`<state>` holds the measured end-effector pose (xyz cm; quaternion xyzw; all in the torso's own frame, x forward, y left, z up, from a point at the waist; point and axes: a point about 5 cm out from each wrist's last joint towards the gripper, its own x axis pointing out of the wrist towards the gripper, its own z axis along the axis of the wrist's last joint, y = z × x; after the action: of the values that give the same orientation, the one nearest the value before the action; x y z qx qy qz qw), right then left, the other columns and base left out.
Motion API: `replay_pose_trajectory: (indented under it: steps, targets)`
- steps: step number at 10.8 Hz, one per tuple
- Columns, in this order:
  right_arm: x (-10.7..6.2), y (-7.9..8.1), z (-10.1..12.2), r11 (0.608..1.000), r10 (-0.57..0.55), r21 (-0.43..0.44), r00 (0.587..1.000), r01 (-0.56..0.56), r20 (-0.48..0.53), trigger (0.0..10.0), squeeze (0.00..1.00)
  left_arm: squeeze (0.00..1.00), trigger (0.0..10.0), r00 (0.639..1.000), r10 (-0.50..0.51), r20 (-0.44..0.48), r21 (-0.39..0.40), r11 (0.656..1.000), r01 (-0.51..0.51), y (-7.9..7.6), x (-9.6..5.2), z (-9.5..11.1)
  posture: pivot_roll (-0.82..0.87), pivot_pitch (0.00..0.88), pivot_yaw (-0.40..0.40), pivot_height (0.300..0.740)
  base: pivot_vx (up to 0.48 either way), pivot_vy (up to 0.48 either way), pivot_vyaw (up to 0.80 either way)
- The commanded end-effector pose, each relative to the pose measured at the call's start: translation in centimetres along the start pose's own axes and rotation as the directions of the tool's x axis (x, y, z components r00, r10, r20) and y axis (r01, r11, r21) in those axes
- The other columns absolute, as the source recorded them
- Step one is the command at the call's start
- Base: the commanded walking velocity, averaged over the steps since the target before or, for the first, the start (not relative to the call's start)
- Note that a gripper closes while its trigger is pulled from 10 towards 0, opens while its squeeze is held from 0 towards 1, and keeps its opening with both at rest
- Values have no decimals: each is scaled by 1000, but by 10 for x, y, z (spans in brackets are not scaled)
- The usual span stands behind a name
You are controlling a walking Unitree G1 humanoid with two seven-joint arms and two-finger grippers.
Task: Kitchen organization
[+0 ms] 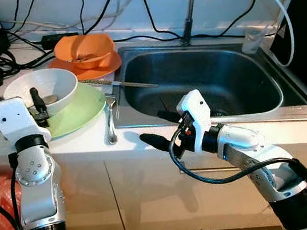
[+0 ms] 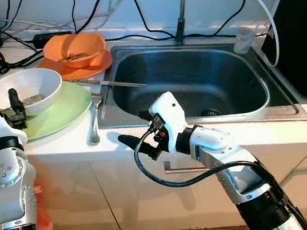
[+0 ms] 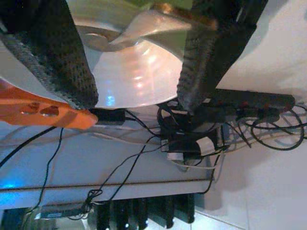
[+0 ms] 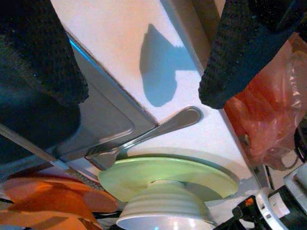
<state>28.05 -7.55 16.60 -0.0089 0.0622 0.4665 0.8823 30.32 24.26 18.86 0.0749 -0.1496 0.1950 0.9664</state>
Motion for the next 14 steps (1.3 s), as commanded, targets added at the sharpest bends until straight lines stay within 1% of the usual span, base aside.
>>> replay_pose_trajectory:
  steps: [1, 5, 14]
  targets:
    - [-4, -1, 2, 1000, -15, -3, 1000, 15, 6, 10000, 0, 0, 0, 1000, -28, 9, -10, 1000, 28, -6, 4, 2, 116, 0, -41, 740, 0, 0, 0]
    - [-4, 3, 0, 1000, 10, 15, 1000, -10, 2, 10000, 0, 0, 0, 998, -60, 16, -26, 998, 61, -9, 4, 3, 117, 0, -38, 740, 0, 0, 0]
    - [-4, 3, 0, 1000, 10, 15, 1000, -10, 2, 10000, 0, 0, 0, 998, -60, 16, -26, 998, 61, -9, 4, 3, 117, 0, -38, 740, 0, 0, 0]
